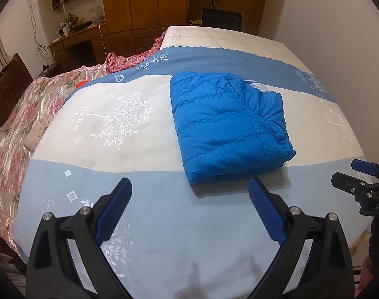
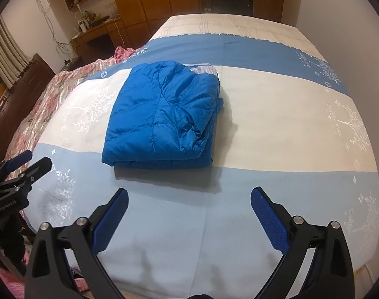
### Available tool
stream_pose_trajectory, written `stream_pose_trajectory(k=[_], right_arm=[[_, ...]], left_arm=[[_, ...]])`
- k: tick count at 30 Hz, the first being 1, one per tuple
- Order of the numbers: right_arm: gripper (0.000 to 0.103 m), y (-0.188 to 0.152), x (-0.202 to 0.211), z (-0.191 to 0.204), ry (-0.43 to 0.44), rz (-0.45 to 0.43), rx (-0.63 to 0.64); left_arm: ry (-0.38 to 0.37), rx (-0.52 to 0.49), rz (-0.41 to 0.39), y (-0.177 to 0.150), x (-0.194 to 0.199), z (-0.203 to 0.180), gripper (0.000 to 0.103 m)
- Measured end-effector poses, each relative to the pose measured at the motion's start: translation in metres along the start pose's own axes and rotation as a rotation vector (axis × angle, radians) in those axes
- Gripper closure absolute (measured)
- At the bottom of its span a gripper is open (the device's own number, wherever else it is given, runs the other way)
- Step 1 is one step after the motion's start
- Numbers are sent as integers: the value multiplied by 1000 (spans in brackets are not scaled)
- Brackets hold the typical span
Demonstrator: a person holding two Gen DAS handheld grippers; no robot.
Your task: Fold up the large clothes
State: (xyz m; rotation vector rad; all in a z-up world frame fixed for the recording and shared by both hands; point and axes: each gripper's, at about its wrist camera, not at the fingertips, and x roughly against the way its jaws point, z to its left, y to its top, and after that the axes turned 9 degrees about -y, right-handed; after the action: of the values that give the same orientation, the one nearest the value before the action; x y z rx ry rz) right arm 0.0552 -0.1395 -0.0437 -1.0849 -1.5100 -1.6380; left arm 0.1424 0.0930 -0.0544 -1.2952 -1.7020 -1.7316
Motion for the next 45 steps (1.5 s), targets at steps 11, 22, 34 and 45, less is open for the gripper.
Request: stream_pose_trajectory(k=[11, 22, 34, 45], right_arm=[[4, 0, 0, 2, 0, 3, 9], [4, 0, 0, 3, 0, 3, 11], [4, 1, -1, 2, 1, 4, 11], [4, 1, -3, 3, 1, 9, 11]], left_arm=[[-6, -6, -4, 0, 2, -1, 9], [-15, -12, 1, -1, 2, -3, 9], [-23, -9, 8, 0, 1, -3, 9], [-31, -10, 6, 0, 0, -1, 9]])
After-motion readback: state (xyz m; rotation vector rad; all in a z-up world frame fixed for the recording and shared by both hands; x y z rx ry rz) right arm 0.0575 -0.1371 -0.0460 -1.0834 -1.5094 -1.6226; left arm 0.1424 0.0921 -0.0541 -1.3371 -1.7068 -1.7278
